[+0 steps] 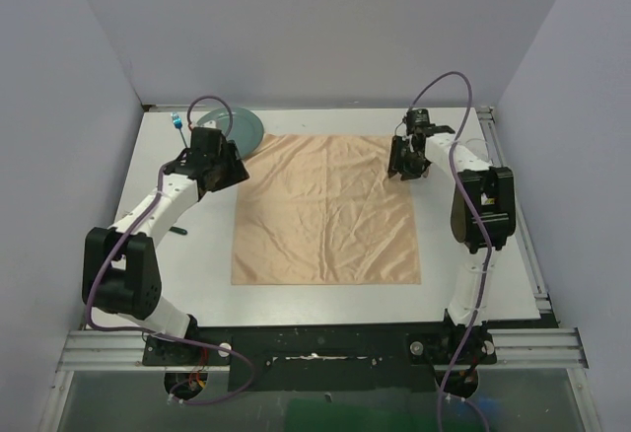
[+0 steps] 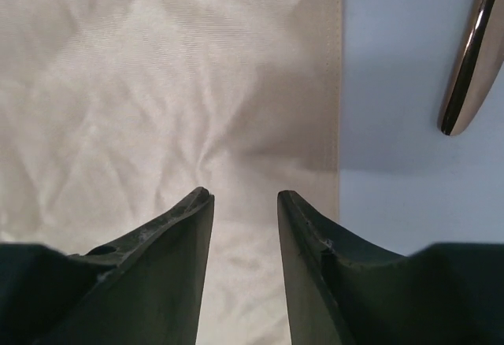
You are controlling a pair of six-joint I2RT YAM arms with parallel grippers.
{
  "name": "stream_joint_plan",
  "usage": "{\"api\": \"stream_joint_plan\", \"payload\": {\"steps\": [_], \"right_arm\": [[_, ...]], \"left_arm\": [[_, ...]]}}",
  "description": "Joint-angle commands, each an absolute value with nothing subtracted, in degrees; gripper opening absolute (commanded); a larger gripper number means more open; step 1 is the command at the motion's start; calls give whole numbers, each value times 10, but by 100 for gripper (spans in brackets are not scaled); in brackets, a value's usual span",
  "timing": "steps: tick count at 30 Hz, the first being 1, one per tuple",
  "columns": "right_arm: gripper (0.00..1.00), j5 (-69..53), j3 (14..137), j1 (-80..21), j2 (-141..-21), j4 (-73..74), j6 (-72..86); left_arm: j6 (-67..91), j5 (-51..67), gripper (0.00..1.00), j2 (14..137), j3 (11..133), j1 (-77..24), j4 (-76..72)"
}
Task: Set the dinner table for one person
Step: Pick up the plate at the center of the board.
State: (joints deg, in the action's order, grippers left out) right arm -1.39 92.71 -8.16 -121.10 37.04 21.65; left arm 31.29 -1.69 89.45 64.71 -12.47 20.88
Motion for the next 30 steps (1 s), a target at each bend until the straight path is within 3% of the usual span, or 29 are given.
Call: {"api": "stream_joint_plan", "payload": {"steps": [1, 6, 9, 15, 18, 21, 30], "right_arm": [[40, -90, 929, -77, -1082, 335, 223], [43, -223, 906, -60, -1017, 233, 265], [41, -354, 893, -44, -1038, 130, 311], [34, -589, 901, -48, -1180, -67, 457], [32, -624, 888, -58, -1235, -231, 569], [32, -631, 892, -67, -1278, -356, 655], [32, -636, 1021, -95, -1382, -357, 685]], "left_arm": [[328, -16, 50, 847, 650, -111, 178], [365, -54, 49, 808, 640, -83, 141], [414, -38, 49, 782, 601, -33, 70], [581, 272, 48, 873, 540, 136, -187], [721, 397, 48, 972, 529, 171, -368], [805, 429, 47, 1050, 533, 182, -507], [774, 389, 46, 1171, 603, 185, -502]]}}
